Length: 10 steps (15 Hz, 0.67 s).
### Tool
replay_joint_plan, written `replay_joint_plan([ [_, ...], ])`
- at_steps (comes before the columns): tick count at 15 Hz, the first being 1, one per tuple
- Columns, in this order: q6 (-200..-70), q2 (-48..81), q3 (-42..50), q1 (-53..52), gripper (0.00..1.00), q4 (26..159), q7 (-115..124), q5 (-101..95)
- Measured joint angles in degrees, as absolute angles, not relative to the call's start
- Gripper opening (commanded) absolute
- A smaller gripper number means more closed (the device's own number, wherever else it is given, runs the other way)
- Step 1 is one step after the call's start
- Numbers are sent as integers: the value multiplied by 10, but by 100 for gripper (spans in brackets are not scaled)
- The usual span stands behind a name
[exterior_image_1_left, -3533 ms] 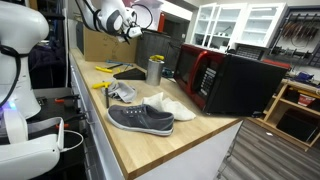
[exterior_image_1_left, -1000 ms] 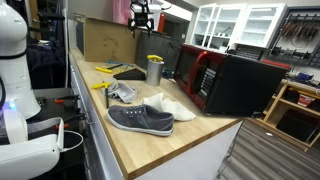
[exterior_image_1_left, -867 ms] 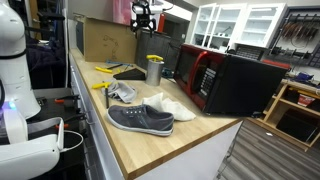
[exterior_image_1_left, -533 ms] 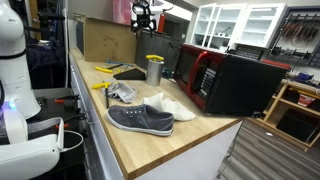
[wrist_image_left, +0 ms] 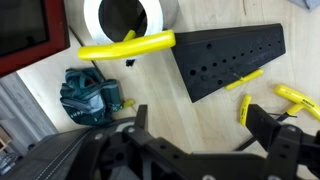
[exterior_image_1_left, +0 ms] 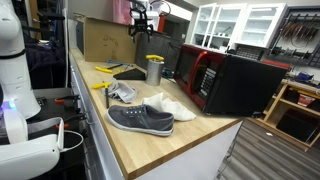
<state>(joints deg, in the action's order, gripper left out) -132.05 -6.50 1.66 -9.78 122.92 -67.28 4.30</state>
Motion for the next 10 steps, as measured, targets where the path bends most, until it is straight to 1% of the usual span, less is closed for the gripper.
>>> replay_joint_plan([
  [6, -1361, -59, 13, -55, 100, 1234, -514, 26],
  [10, -1404, -31, 12, -43, 100, 1236, -408, 25],
])
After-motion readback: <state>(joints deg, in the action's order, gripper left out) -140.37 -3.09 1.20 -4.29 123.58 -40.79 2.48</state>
